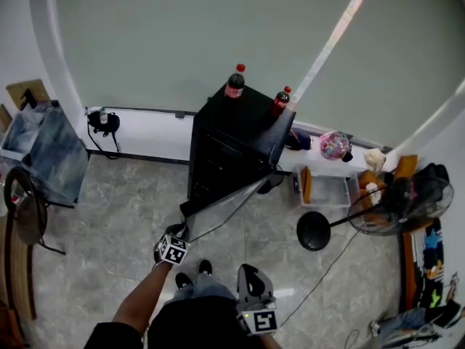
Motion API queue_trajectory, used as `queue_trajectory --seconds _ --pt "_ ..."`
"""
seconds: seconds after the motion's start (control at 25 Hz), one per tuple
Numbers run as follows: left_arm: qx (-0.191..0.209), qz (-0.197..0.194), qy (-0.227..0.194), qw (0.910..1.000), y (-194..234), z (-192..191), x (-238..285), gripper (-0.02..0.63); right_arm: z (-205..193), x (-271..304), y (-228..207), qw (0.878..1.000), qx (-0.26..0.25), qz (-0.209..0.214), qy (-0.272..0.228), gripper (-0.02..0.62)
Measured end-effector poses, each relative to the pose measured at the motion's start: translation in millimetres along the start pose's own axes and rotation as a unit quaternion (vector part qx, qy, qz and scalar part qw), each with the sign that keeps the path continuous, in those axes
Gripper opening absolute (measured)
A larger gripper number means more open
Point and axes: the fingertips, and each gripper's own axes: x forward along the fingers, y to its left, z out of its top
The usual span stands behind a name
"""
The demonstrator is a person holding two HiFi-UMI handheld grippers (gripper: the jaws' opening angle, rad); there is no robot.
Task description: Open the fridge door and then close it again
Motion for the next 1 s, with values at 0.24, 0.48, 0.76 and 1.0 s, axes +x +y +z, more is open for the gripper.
queue_trajectory --seconds 0.24,0.48,0.76,1.0 --pt "-0.01 0.005 0.001 0.9999 24 7 8 0.049 2 24 4 1.0 -0.006 0.009 0.0 0.009" --pt "-0.017 0.006 0.0 0.9998 54 13 25 0.051 11 66 1 1.0 -0.004 0.024 -0.01 0.009" --pt "-0.03 0.015 0.008 0.9994 95 35 35 0.051 23 118 -10 0.999 -0.005 0.036 -0.021 0.009" --pt "-0.032 0.02 0.019 0.9991 126 54 55 0.051 28 155 -32 0.999 -0.001 0.045 -0.019 0.009"
